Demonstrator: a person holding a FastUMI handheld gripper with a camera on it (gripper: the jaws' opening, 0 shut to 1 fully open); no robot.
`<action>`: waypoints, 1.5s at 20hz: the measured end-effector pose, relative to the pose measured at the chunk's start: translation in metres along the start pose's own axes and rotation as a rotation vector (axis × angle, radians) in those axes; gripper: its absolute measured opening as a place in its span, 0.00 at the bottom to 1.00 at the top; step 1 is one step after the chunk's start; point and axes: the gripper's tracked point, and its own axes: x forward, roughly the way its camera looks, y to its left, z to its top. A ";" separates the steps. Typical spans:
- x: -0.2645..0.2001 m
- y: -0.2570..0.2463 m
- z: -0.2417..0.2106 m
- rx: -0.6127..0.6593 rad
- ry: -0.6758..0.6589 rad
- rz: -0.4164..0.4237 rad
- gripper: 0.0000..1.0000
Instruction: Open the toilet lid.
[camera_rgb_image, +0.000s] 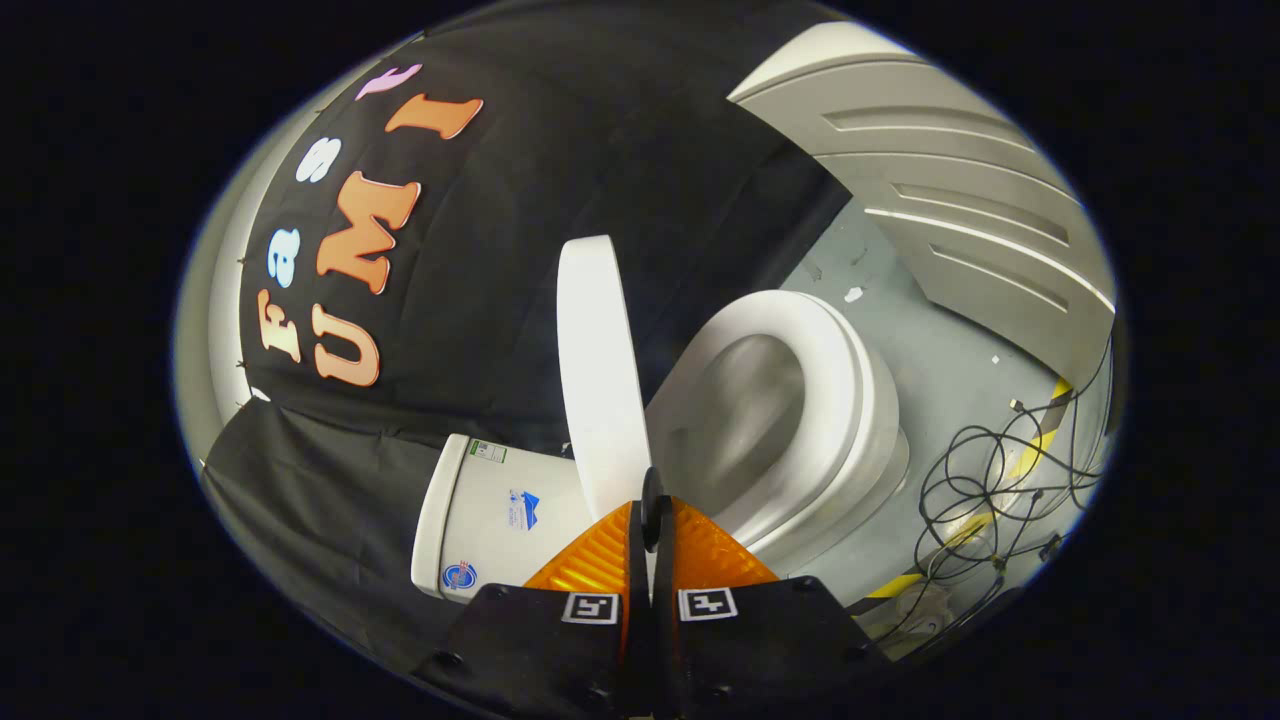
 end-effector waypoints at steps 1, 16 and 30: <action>-0.002 0.008 -0.001 -0.029 -0.001 -0.007 0.08; -0.004 0.135 -0.028 -0.334 -0.004 -0.016 0.08; 0.013 0.248 -0.096 -0.628 -0.022 -0.029 0.08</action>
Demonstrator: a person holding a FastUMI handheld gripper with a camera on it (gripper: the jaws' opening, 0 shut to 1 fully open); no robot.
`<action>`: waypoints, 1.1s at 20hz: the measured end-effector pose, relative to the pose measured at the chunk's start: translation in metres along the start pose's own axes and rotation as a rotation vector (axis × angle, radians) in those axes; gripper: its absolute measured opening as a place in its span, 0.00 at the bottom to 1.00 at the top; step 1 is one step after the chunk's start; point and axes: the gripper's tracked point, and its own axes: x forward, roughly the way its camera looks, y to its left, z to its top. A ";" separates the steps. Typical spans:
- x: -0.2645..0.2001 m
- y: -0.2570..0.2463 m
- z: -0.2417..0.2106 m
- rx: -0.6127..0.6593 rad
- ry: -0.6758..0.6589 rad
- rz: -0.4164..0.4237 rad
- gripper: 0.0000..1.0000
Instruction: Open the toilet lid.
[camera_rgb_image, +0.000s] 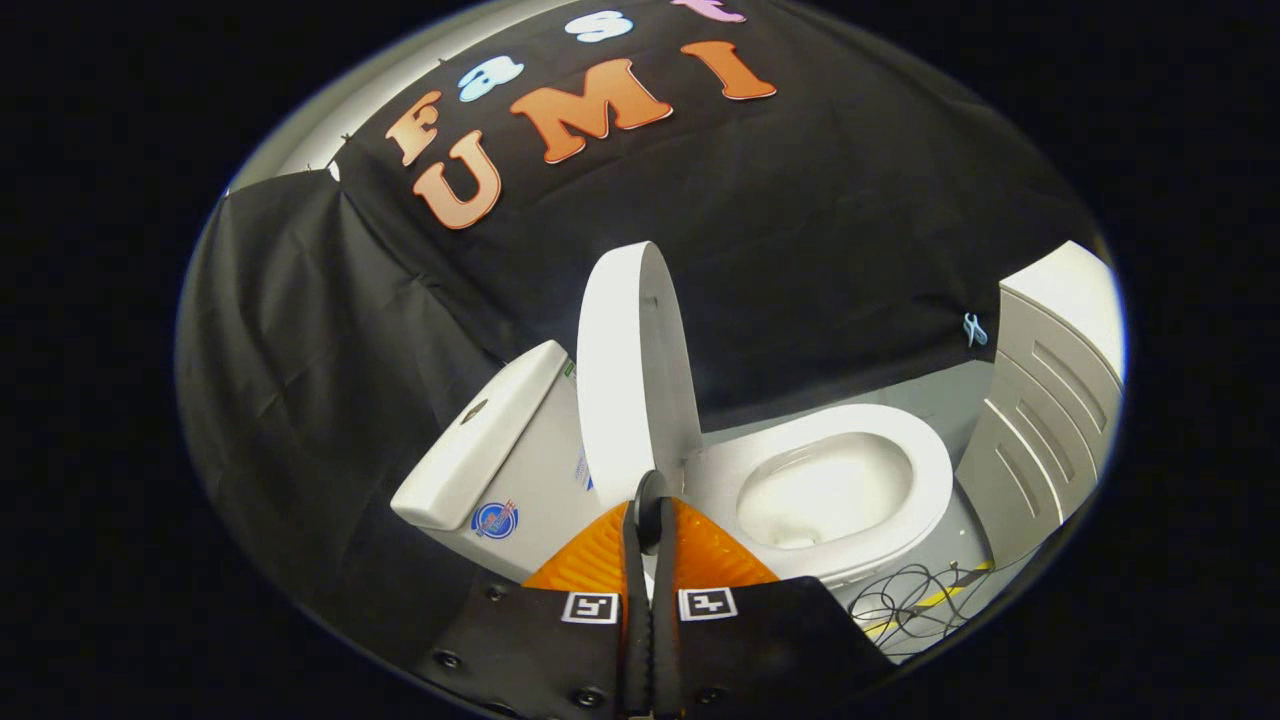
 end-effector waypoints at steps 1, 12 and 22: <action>0.001 0.009 -0.001 -0.012 -0.002 0.000 0.08; 0.012 0.058 -0.011 -0.119 -0.009 -0.002 0.08; 0.022 0.092 -0.025 -0.180 -0.012 -0.017 0.08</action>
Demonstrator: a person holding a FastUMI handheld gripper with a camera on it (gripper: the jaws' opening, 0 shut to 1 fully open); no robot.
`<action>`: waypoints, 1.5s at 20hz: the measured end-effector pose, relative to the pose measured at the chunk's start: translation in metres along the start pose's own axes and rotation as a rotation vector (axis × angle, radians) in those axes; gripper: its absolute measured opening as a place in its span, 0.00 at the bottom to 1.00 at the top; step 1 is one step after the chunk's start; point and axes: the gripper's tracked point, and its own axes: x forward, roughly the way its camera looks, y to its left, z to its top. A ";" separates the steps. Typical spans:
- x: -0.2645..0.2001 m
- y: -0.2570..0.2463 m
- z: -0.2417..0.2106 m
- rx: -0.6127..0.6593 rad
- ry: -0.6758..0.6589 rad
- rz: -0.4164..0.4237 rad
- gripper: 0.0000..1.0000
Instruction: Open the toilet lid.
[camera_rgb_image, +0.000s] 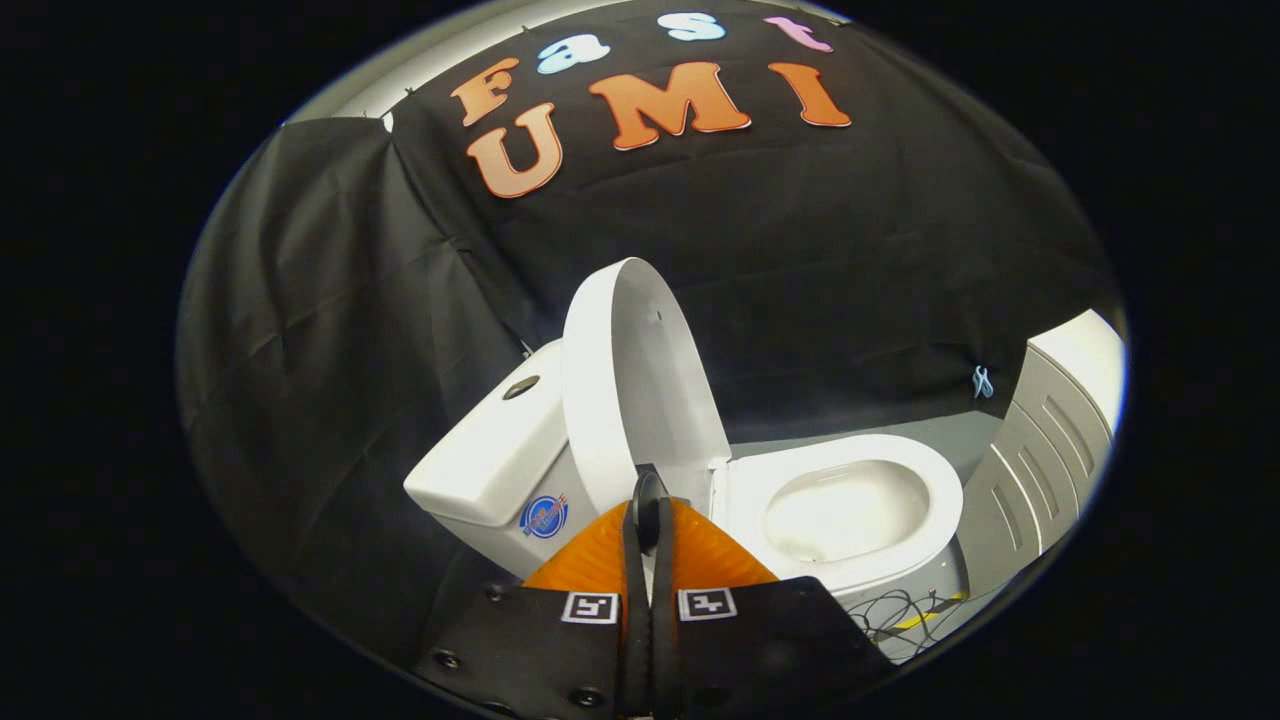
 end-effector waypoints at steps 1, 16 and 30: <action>0.002 0.006 -0.002 -0.018 0.001 -0.001 0.08; 0.021 0.053 -0.014 -0.149 0.006 -0.045 0.09; 0.020 0.085 0.001 -0.177 -0.054 0.029 0.89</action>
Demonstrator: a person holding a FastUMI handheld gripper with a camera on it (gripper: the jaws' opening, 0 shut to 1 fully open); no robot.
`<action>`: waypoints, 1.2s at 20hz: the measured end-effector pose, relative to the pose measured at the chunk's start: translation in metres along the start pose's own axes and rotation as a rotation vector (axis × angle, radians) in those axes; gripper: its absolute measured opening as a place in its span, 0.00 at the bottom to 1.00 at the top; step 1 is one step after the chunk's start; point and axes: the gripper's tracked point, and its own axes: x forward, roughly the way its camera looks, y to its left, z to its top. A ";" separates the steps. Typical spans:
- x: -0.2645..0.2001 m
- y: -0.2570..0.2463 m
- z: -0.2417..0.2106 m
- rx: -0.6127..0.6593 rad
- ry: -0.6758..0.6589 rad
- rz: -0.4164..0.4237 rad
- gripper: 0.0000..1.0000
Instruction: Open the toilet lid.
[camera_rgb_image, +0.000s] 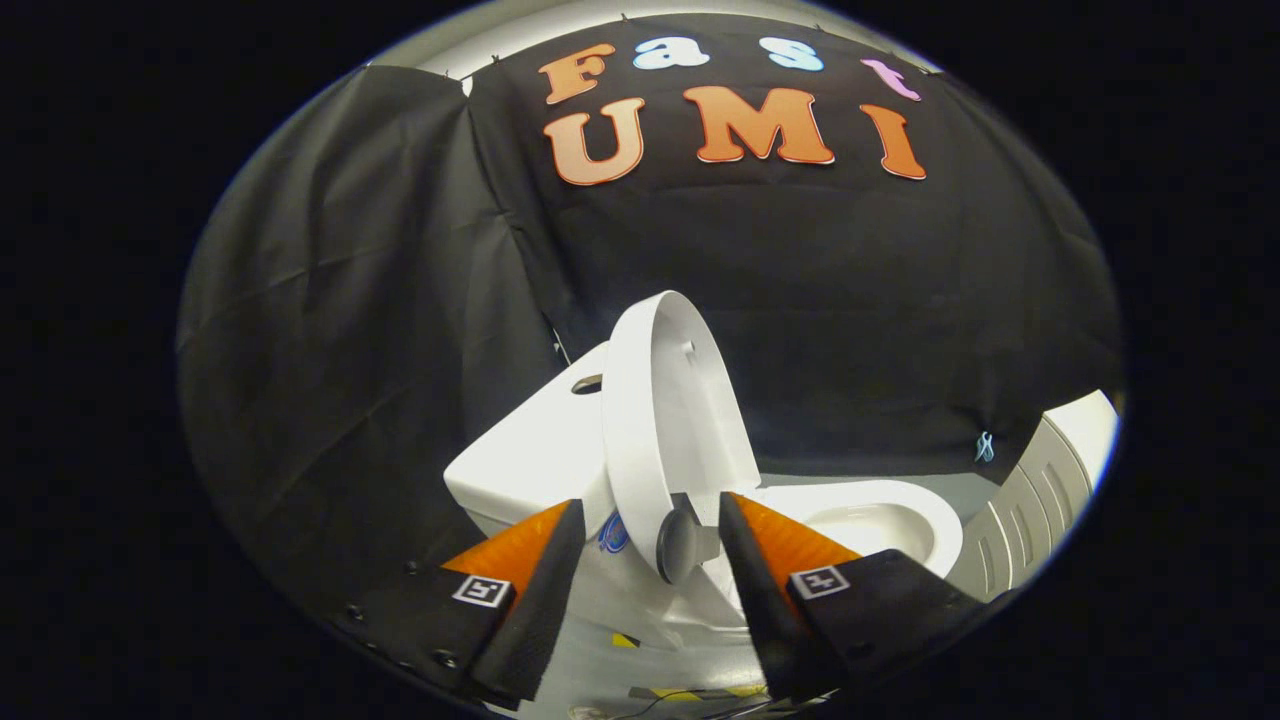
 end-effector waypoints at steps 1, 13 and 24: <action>-0.001 0.001 0.002 -0.003 -0.008 0.008 0.97; -0.034 -0.042 0.061 0.023 -0.129 0.008 0.99; -0.082 -0.173 0.137 -0.009 -0.225 -0.126 0.99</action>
